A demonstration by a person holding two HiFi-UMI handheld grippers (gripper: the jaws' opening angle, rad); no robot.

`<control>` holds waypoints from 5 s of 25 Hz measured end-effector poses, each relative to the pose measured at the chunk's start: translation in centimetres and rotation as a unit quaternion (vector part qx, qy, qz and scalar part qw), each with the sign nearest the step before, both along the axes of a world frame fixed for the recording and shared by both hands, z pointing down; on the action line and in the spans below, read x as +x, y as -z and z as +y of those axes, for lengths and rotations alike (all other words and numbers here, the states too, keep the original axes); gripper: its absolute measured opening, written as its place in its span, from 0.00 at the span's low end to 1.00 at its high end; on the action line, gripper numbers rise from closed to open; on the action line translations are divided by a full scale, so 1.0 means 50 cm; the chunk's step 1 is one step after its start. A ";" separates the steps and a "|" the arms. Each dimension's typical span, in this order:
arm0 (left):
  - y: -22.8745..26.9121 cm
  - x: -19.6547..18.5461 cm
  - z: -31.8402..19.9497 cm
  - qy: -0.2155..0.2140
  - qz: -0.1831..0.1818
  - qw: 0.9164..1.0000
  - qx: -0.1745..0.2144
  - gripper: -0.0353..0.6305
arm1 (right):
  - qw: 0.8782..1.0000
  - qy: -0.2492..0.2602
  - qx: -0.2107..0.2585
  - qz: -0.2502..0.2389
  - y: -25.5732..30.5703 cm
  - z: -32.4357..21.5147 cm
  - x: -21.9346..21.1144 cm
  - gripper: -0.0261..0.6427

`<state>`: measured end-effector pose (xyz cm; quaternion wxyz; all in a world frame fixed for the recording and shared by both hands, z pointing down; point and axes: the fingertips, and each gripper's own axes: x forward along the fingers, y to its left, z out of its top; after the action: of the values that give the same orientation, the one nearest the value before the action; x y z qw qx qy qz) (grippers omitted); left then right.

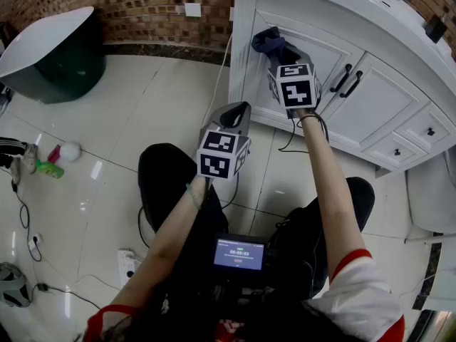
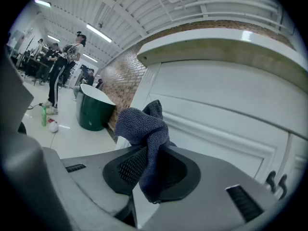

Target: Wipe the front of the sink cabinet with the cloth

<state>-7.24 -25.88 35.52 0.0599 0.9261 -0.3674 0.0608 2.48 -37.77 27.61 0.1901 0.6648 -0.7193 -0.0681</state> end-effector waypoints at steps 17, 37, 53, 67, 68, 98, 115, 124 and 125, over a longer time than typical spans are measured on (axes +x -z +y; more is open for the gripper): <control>-0.155 0.010 -0.038 0.013 -0.028 0.998 -0.058 0.10 | 0.986 -0.013 -0.164 -0.025 -0.421 -0.041 0.009 0.17; -0.176 0.055 -0.065 0.000 -0.042 0.997 -0.072 0.10 | 0.980 -0.019 -0.181 -0.075 -0.443 -0.003 0.069 0.17; -0.001 0.116 -0.036 -0.037 -0.037 0.999 0.011 0.10 | 0.995 0.009 0.089 -0.049 0.210 0.077 0.129 0.17; -0.018 0.120 -0.030 -0.036 -0.040 0.999 -0.001 0.10 | 0.999 -0.017 0.000 -0.040 -0.004 0.053 0.146 0.17; -0.023 0.121 -0.030 -0.036 -0.040 0.999 -0.005 0.10 | 0.999 -0.017 -0.008 -0.039 -0.023 0.051 0.143 0.17; -0.150 0.097 -0.066 -0.014 -0.045 0.996 -0.075 0.10 | 0.954 -0.057 -0.292 -0.026 -0.652 0.033 0.131 0.17; -0.122 0.181 -0.018 -0.059 -0.041 0.996 -0.055 0.10 | 0.998 -0.035 -0.035 -0.043 -0.087 0.107 0.227 0.17; -0.112 0.197 0.008 -0.069 -0.039 0.996 -0.052 0.10 | 0.996 -0.052 0.067 -0.021 0.176 0.131 0.288 0.17; -0.112 0.197 0.009 -0.069 -0.039 0.996 -0.052 0.10 | 0.996 -0.052 0.073 -0.020 0.190 0.135 0.290 0.17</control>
<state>2.62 -25.43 41.12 0.0889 0.9418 -0.3013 0.1201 16.98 -31.02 18.13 0.1296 0.7147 -0.6804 -0.0974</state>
